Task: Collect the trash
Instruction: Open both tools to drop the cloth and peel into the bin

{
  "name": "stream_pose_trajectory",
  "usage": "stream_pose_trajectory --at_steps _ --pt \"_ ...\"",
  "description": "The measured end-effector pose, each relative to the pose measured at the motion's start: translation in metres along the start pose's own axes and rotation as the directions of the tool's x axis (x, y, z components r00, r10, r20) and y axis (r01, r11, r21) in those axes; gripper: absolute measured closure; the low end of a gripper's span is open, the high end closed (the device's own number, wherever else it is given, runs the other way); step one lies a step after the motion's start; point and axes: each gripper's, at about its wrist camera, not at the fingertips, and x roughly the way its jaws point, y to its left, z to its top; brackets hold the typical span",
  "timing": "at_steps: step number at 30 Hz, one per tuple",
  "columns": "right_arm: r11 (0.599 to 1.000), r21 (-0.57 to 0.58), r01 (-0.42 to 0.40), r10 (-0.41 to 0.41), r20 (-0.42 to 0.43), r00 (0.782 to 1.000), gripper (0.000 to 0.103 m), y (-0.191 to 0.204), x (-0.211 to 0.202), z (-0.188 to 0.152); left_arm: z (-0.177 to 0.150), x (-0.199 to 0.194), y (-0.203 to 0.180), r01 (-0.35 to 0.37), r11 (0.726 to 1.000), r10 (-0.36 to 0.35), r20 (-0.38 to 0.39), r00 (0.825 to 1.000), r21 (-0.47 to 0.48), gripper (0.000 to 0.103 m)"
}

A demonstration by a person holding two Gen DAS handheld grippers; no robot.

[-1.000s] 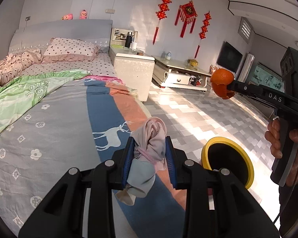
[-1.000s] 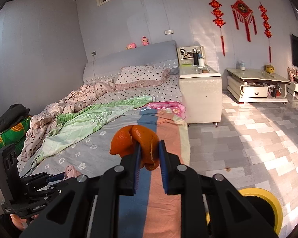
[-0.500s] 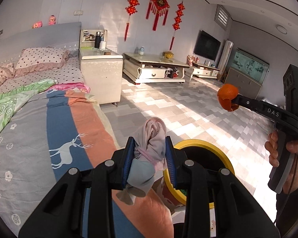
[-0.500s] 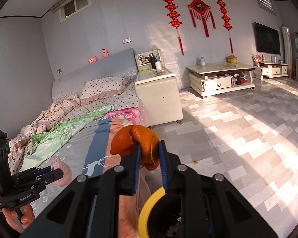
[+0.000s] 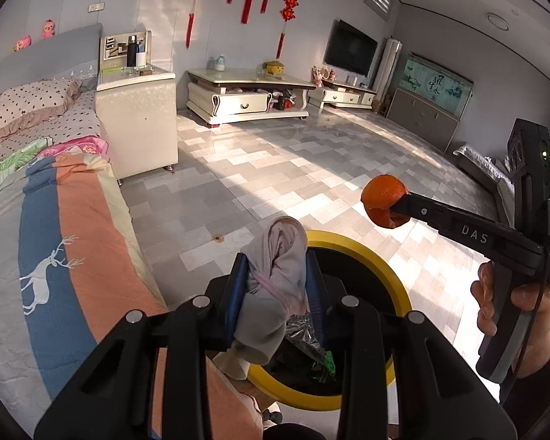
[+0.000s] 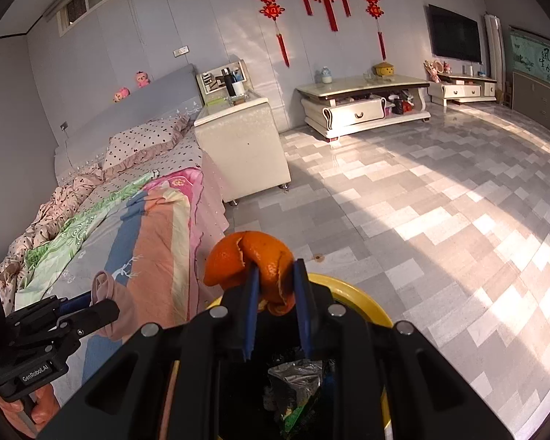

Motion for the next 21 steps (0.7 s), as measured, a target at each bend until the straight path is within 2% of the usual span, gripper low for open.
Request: stream_pose_trajectory --at_steps 5,12,14,16,17,19,21 --pt "1.0 0.016 0.014 -0.013 -0.057 0.998 0.085 -0.006 0.02 -0.012 -0.01 0.026 -0.002 0.018 0.999 -0.019 -0.034 0.999 -0.036 0.071" --pt "0.999 0.015 0.031 -0.03 -0.077 0.997 0.082 -0.01 0.026 -0.014 -0.012 0.041 0.01 0.033 0.997 -0.036 -0.044 0.998 -0.068 0.068" --pt "0.999 0.008 0.044 -0.044 -0.074 0.996 0.079 -0.01 0.024 -0.014 -0.012 0.039 0.012 0.035 0.997 -0.037 -0.036 0.999 -0.071 0.065" --pt "0.999 0.012 0.048 -0.047 -0.071 0.996 0.078 -0.012 0.023 -0.013 -0.013 0.037 0.014 0.041 0.996 -0.044 -0.031 0.999 -0.078 0.057" --pt "0.998 0.013 0.054 -0.053 -0.069 0.996 0.072 -0.013 0.022 -0.013 -0.014 0.035 0.015 0.044 0.996 -0.047 -0.027 0.999 -0.082 0.054" --pt "0.997 0.012 0.075 -0.074 -0.063 0.995 0.067 -0.013 0.019 -0.014 -0.016 0.031 0.018 0.039 0.996 -0.041 -0.024 0.999 -0.083 0.053" --pt "0.996 0.009 0.084 -0.083 -0.067 0.994 0.067 -0.012 0.018 -0.016 -0.017 0.028 0.023 0.034 0.996 -0.036 -0.02 0.999 -0.084 0.053"
